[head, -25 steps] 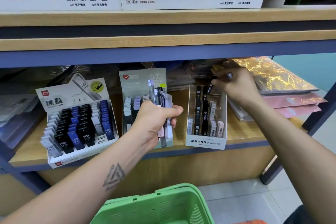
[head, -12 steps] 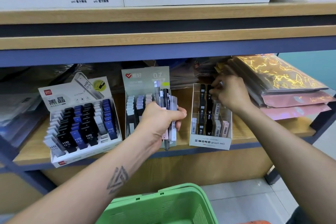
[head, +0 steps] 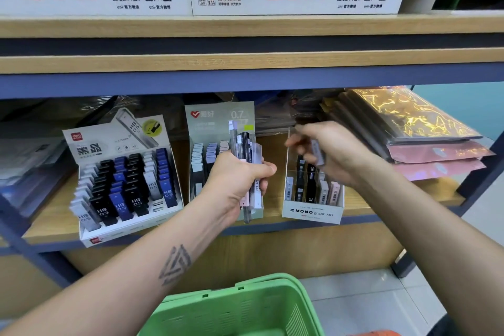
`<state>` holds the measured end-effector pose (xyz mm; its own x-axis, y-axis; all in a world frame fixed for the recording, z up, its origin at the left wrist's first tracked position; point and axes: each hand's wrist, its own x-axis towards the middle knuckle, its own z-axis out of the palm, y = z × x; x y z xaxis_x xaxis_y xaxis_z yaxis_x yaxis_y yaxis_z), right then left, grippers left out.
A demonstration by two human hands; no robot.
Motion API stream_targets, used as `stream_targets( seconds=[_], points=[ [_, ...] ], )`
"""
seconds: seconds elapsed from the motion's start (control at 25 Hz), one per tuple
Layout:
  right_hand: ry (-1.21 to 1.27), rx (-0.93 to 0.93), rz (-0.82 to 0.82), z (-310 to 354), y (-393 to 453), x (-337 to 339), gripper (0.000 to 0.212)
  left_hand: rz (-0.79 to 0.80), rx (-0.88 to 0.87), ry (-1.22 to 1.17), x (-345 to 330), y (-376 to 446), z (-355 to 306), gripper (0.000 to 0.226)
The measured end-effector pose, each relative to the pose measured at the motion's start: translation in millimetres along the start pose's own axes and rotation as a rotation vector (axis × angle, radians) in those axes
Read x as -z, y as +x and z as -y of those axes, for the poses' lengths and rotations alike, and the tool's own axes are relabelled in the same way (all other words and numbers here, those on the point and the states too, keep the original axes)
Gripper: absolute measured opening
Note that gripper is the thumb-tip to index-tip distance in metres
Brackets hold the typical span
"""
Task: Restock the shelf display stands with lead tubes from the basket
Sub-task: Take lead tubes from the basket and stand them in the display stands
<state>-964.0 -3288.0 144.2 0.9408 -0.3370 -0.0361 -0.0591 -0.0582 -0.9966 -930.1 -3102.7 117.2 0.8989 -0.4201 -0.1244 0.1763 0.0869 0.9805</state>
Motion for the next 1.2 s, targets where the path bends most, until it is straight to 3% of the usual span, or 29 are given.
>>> stream_targets(
  seconds=[0.12,0.4,0.6,0.76,0.96,1.08,1.2],
  points=[
    [0.146,-0.098,0.218,-4.6,-12.7,-18.6,0.044,-0.032,-0.003,-0.001,1.1,-2.4,-0.2,0.021],
    [0.146,-0.070,0.342,-14.1,-16.9,-34.3,0.046,-0.030,-0.024,0.008,3.7,-9.0,-2.7,0.016],
    [0.139,0.046,0.268,-12.9,-16.3,-18.7,0.026,-0.066,-0.056,0.056,6.3,-5.9,-4.1,0.019],
    [0.183,0.109,0.290,-15.3,-18.2,-8.4,0.033,-0.108,-0.064,0.072,8.7,-3.0,-3.3,0.018],
    [0.170,0.149,0.222,-16.1,-19.3,-8.0,0.017,-0.093,-0.051,0.074,8.5,-1.1,0.0,0.024],
    [0.191,0.127,0.175,-15.7,-19.1,-3.7,0.023,-0.102,-0.056,0.072,9.3,-1.1,1.0,0.009],
    [0.037,0.145,0.230,-16.2,-22.1,0.3,0.016,-0.153,-0.112,0.100,12.7,-0.2,-1.4,0.010]
  ],
)
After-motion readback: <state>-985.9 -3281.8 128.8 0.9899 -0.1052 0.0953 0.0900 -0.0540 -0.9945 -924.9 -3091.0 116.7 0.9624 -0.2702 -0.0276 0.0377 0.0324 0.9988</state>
